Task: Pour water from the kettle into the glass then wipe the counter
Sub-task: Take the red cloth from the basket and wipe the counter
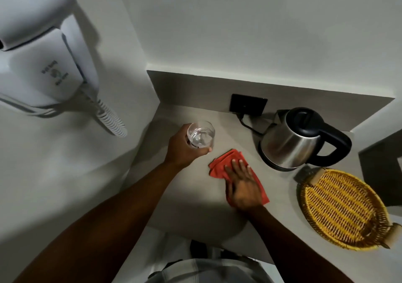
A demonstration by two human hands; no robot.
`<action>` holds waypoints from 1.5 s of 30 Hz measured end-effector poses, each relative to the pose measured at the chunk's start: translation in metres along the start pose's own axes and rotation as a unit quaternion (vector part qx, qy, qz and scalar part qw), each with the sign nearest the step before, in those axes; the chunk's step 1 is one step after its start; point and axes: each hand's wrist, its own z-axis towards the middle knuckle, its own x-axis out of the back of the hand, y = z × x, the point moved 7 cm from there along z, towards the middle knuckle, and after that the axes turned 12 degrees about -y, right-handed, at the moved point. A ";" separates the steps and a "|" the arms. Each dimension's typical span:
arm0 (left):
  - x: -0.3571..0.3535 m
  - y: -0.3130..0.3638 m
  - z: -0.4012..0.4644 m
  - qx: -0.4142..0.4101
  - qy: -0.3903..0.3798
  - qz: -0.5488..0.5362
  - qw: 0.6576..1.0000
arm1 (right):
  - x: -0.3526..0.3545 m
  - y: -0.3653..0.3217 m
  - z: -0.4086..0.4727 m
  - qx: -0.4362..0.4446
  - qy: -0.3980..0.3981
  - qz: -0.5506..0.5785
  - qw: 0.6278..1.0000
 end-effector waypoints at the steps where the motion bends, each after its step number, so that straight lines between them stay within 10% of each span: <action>1: 0.002 -0.002 -0.005 0.003 -0.001 -0.004 1.000 | 0.002 -0.002 0.013 -0.012 0.001 -0.001 1.000; 17: 0.014 -0.008 -0.008 0.017 0.017 -0.017 1.000 | -0.042 -0.074 0.016 0.261 -0.139 -0.074 0.952; 25: -0.025 -0.021 -0.003 0.014 -0.051 -0.002 0.999 | 0.000 -0.007 -0.012 0.077 -0.005 0.108 0.991; 30: -0.043 -0.043 -0.005 0.023 -0.063 -0.024 0.997 | 0.043 0.008 -0.026 -0.009 0.134 0.400 0.906; 45: -0.061 -0.056 -0.004 0.025 -0.055 -0.048 0.997 | 0.140 0.149 -0.180 -0.246 0.400 0.323 0.822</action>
